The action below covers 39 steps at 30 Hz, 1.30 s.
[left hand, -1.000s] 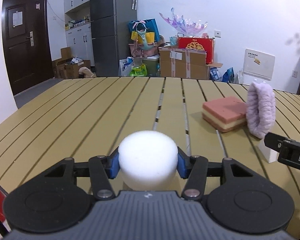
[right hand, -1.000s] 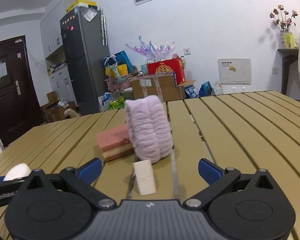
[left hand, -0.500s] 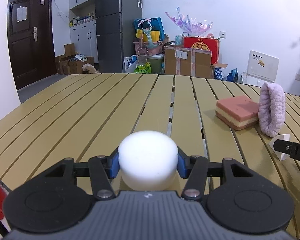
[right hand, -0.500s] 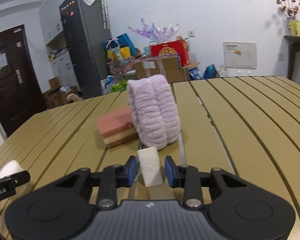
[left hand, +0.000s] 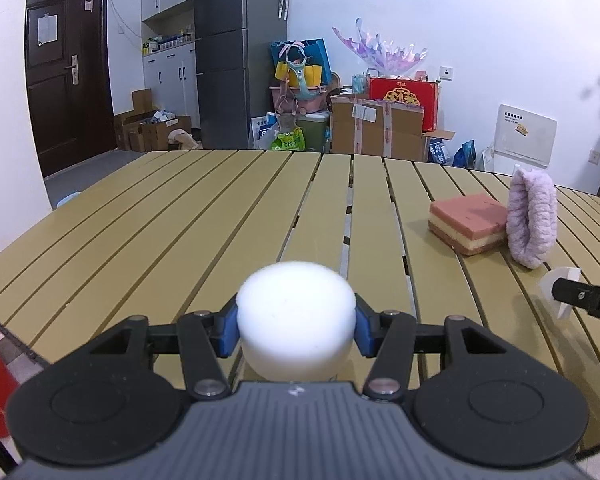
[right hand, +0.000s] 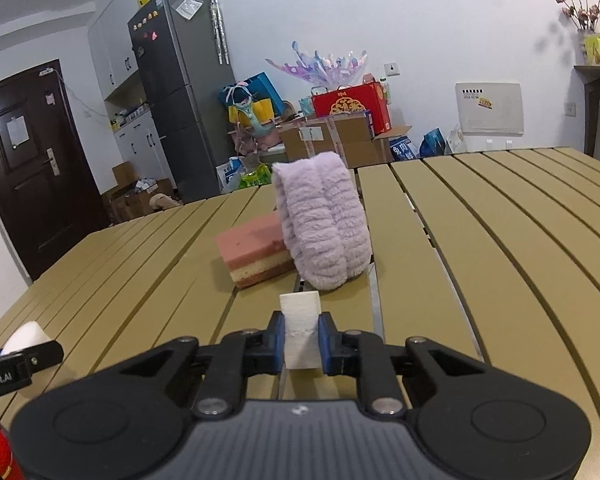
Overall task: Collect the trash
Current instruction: 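Lift the foam cylinder and foam block and carry both to the black bin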
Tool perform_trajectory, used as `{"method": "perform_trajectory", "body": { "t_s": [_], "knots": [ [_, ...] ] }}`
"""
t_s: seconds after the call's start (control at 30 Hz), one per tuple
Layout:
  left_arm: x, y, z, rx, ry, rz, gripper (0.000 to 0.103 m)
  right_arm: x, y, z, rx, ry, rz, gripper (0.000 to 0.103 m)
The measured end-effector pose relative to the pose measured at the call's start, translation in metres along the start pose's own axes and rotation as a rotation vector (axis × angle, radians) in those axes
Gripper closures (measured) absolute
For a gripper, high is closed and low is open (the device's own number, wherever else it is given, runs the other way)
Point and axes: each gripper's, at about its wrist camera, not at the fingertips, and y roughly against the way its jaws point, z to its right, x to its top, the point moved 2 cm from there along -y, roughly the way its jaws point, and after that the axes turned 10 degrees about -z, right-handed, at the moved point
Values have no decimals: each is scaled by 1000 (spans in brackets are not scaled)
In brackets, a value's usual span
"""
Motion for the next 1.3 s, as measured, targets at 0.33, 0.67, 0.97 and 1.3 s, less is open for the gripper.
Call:
{"method": "perform_trajectory", "body": {
  "t_s": [0.33,0.67,0.97,1.3],
  "knots": [
    [-20,45,-10,-5,-10,5,49,-22,58,-10,12,19,54,87],
    [-47,102,-16,-16,-20,23,49,-62,122,-26,18,81,65,87],
    [-80,145,-21,-37,-36,15,48,-96,182,-34,15,119,66,87],
    [-127,175,-31,-50,-48,-24,49,-142,224,-40,13,171,30,87]
  ]
}}
